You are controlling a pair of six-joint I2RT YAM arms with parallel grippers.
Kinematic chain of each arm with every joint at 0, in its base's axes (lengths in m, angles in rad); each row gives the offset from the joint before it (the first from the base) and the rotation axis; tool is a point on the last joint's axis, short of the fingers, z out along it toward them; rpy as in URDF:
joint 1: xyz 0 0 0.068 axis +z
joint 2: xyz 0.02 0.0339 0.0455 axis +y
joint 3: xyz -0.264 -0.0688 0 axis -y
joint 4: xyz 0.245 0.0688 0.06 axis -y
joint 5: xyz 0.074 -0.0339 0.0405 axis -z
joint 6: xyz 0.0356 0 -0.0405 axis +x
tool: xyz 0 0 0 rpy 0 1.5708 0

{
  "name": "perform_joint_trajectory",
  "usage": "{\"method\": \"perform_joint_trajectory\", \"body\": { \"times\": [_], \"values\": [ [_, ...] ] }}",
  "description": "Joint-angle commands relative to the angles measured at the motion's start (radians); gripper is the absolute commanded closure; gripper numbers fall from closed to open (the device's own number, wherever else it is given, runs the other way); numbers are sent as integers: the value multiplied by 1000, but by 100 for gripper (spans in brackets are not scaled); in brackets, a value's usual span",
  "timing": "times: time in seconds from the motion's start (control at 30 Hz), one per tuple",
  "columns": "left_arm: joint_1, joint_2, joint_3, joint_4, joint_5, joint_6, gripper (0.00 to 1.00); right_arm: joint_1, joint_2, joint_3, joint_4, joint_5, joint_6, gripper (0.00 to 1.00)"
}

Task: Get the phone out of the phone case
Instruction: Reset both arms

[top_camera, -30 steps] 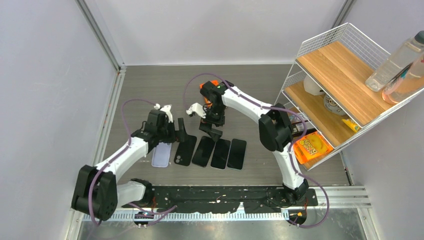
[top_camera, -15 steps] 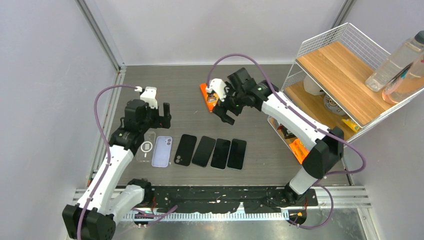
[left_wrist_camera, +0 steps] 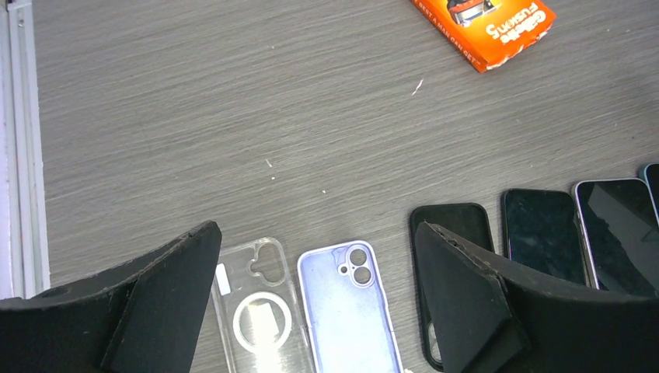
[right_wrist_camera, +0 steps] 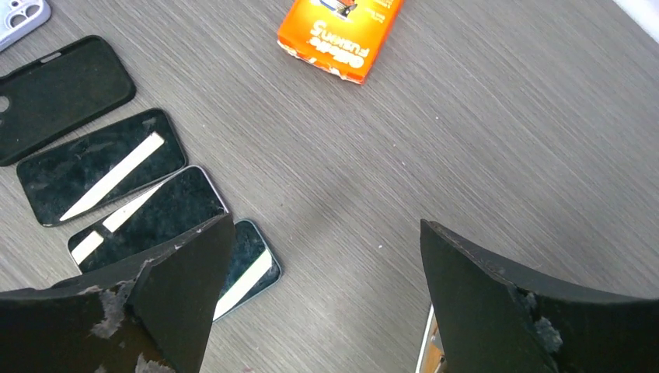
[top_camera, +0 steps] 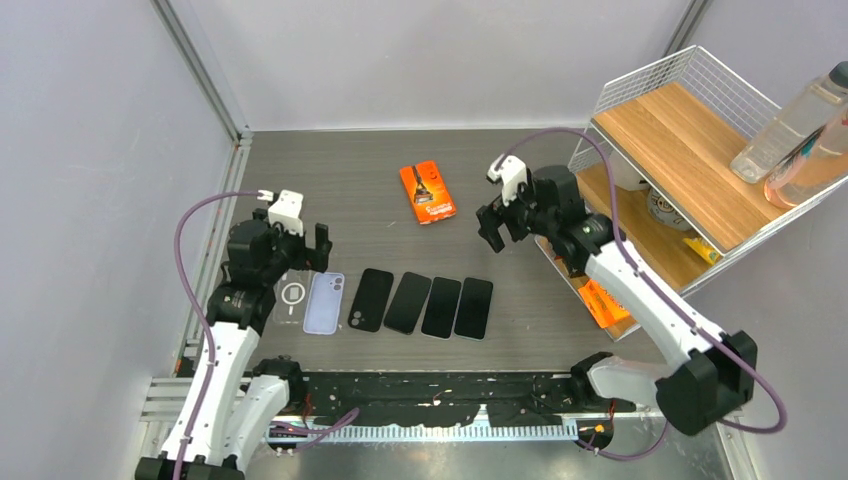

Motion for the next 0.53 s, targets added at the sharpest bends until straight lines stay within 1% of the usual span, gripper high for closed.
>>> {"method": "perform_joint_trajectory", "body": {
  "times": [0.0,0.03,0.1,0.2,0.5],
  "values": [
    [40,-38,-30,127,84,-2,0,6,-134,-154,239,5,2,4],
    [46,-43,-40,142,90,-9,0,5,-152,-201,258,14,-3,4],
    [55,-51,-62,173,106,-21,0,5,-193,-243,293,26,-17,4],
    [63,-62,-87,211,99,-31,0,1,-225,-266,323,51,-22,4],
    [67,-83,-104,221,86,-22,0,-4,-190,-272,327,59,-33,4]
  ]
}}
